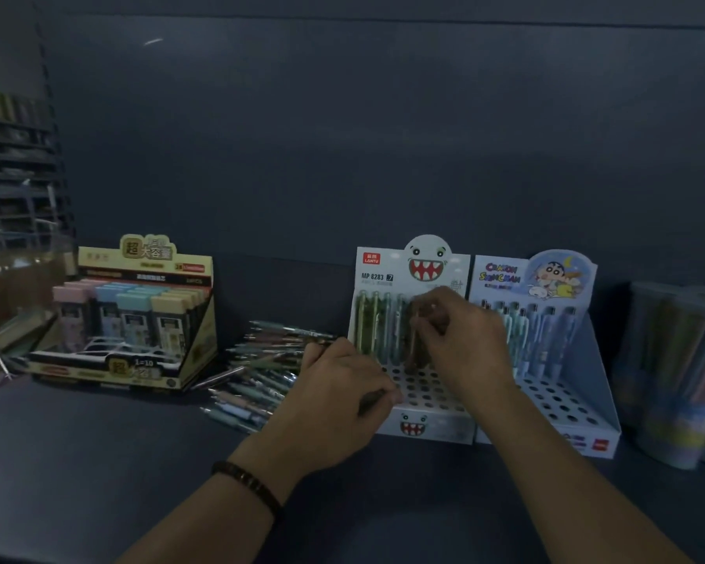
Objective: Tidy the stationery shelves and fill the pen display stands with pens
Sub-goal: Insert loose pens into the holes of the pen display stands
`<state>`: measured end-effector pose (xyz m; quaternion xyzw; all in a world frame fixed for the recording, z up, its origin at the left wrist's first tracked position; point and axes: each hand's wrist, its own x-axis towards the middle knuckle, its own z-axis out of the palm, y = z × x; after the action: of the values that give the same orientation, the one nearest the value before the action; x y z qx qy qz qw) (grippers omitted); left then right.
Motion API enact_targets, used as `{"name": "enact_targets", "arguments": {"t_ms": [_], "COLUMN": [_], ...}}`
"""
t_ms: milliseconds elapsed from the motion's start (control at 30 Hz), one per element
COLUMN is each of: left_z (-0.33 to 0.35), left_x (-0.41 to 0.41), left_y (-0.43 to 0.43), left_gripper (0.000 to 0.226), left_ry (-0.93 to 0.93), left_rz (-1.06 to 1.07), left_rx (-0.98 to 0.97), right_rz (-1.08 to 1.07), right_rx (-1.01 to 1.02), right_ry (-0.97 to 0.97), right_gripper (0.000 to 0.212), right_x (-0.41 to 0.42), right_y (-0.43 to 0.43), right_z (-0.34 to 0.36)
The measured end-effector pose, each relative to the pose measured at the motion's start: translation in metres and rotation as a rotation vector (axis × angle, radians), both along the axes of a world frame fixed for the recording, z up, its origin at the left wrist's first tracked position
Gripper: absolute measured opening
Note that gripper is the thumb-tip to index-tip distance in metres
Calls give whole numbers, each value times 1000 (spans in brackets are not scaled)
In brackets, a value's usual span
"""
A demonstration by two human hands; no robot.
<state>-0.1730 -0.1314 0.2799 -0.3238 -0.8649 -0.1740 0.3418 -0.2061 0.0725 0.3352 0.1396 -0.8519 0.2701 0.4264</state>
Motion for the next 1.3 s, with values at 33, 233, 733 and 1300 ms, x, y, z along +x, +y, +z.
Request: {"name": "enact_targets", "arguments": {"t_ms": [33,233,733,1300], "left_z": [2,32,-4,-13], "left_x": [1,-9,-19,-36], "left_y": [-1,-40,-141,-135], "left_gripper": [16,15,31,38], "left_ry": [19,59,-85,-78], "left_rz": [-16,-15,180,183], "left_rx": [33,278,246,184], "right_rz": [-18,-84,182,234], "right_rx": [23,69,37,62], "right_ry": [-16,-93,-105,-116], "right_gripper": [20,37,9,7], "right_x": [0,5,31,30], "right_y": [-1,-6,-29,-33], "right_z": [-1,0,-13,-17]}}
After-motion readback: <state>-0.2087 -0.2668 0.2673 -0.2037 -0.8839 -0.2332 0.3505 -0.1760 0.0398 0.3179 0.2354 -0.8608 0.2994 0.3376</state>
